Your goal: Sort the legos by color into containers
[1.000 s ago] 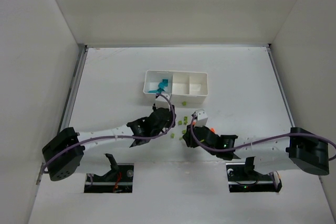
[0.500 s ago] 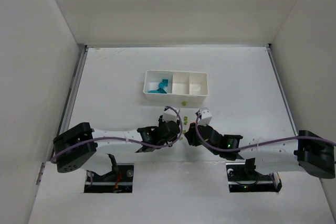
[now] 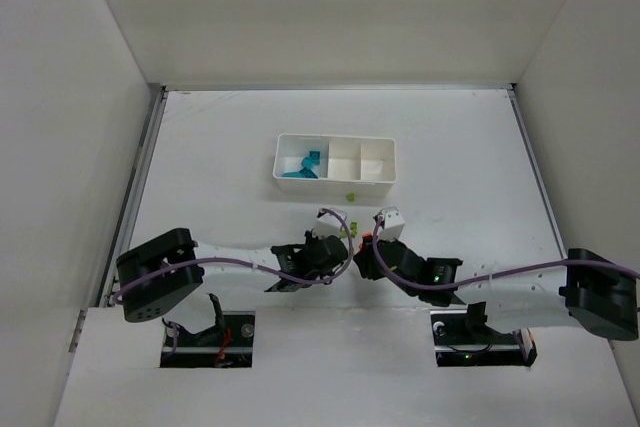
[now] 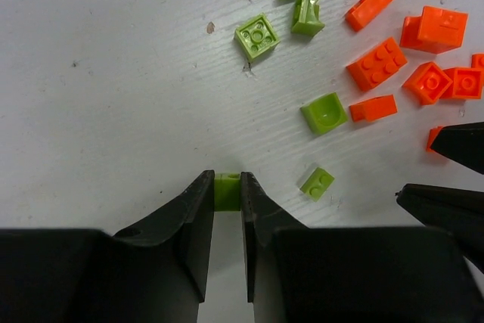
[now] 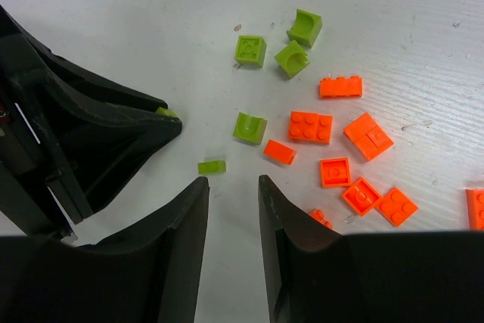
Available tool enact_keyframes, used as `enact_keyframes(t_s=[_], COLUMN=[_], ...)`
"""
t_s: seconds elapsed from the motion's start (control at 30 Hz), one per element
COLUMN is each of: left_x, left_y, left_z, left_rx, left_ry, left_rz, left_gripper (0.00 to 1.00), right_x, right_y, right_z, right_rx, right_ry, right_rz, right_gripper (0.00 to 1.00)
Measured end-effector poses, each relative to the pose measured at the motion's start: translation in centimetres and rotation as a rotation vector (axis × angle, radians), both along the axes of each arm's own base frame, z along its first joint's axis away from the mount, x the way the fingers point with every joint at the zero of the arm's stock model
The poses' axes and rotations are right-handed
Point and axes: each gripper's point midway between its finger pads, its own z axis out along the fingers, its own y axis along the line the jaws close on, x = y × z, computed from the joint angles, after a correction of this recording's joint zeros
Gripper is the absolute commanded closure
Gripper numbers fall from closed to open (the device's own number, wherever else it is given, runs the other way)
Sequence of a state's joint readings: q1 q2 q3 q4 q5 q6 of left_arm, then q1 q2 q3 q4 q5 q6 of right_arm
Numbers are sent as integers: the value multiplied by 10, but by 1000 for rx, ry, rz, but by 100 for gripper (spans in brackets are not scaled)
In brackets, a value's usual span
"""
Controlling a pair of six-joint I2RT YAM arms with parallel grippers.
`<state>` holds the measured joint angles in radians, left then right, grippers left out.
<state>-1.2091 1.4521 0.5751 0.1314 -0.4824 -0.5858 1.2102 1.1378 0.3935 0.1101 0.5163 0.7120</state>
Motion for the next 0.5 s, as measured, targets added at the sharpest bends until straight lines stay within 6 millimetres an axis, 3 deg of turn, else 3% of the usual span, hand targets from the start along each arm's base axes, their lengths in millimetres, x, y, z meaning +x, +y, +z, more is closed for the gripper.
enact_keyframes(t_s=[0.17, 0.33, 0.5], left_x=[18, 68, 118], left_y=[5, 9, -10], left_z=[20, 69, 128], left_rx=[-60, -198, -339], left_ry=[-27, -117, -219], left_rz=[49, 156, 185], left_gripper=[86, 85, 84], right_x=[0, -1, -2], right_y=[0, 0, -1], right_z=[0, -4, -13], right_rx=[0, -13, -42], right_ry=[0, 4, 16], right_rz=[0, 3, 6], right_gripper=[61, 58, 57])
